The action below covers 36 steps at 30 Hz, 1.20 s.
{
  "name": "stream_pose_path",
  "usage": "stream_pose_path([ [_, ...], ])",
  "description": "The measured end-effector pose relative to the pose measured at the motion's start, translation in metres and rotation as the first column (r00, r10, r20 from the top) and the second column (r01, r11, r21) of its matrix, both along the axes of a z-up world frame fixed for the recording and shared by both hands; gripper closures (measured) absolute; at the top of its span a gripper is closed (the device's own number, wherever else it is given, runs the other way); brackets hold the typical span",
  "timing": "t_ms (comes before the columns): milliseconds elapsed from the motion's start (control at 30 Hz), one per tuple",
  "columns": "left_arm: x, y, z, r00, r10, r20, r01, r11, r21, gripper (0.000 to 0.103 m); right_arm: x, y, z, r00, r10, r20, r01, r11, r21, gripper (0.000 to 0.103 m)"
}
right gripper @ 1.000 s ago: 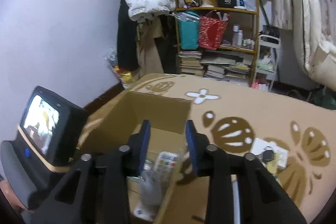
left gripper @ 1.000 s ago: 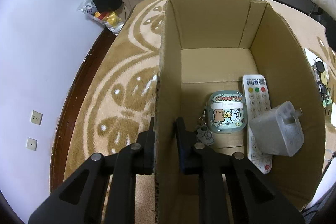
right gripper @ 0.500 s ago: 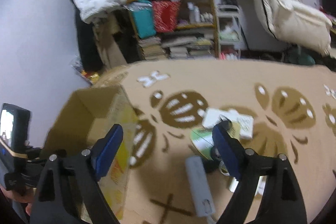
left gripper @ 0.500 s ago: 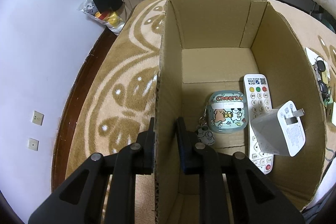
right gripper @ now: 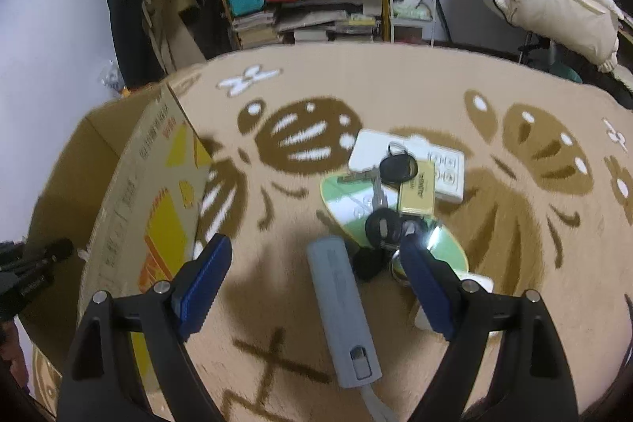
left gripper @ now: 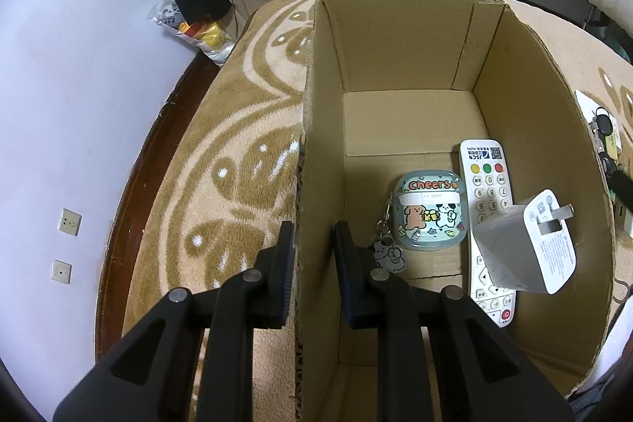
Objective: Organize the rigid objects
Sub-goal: 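Grasp the grey-blue power bank with the right tool, then lift the power bank with the right tool toward the box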
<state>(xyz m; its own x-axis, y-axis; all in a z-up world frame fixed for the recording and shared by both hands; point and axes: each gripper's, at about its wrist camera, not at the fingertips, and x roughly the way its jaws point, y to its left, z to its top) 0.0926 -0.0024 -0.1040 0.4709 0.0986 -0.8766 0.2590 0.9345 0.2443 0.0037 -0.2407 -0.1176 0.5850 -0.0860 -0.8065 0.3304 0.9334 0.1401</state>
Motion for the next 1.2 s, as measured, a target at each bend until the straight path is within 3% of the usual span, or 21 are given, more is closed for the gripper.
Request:
stream_pose_path([
  [167,-0.001,0.0,0.0,1.0,-0.002,0.0,0.002,1.0,0.001,0.083,0.002,-0.003,-0.019,0.998,-0.019,-0.068,0.02,1.0,0.015,0.012],
  [333,-0.001,0.0,0.0,1.0,-0.002,0.0,0.002,1.0,0.0,0.082,0.005,-0.014,-0.043,0.99,-0.048,-0.132,0.059,0.995,0.082,0.038],
  [433,-0.001,0.0,0.0,1.0,-0.001,-0.001,0.001,1.0,0.0,0.082,0.005,-0.018,-0.054,0.985,-0.054,-0.165,0.074,0.99,0.117,0.042],
  [600,-0.001,0.0,-0.001,1.0,-0.002,-0.001,0.002,1.0,0.0,0.082,0.007,-0.013,-0.057,0.982,-0.038,-0.186,0.056,0.994,0.091,0.043],
  [633,-0.001,0.0,-0.001,1.0,-0.003,0.0,0.003,1.0,0.001,0.082,0.007,-0.012,-0.057,0.981,-0.04,-0.189,0.056,0.995,0.08,0.054],
  [667,-0.001,0.0,0.0,1.0,-0.004,0.0,0.004,1.0,0.001,0.082,0.006,-0.01,-0.057,0.979,-0.047,-0.196,0.059,0.997,0.057,0.056],
  [733,-0.001,0.0,-0.001,1.0,-0.003,-0.001,0.003,1.0,0.001,0.082,0.005,-0.009,-0.056,0.981,-0.041,-0.191,0.054,0.997,0.058,0.066],
  [867,-0.001,0.0,-0.001,1.0,-0.002,-0.001,0.002,1.0,0.0,0.082,0.002,-0.004,-0.049,0.985,-0.022,-0.169,0.033,0.998,0.062,0.074],
  [1200,-0.001,0.0,-0.002,1.0,-0.004,-0.001,0.004,1.0,0.003,0.082,0.008,0.007,-0.019,0.998,-0.001,-0.06,0.007,0.996,0.092,0.074],
])
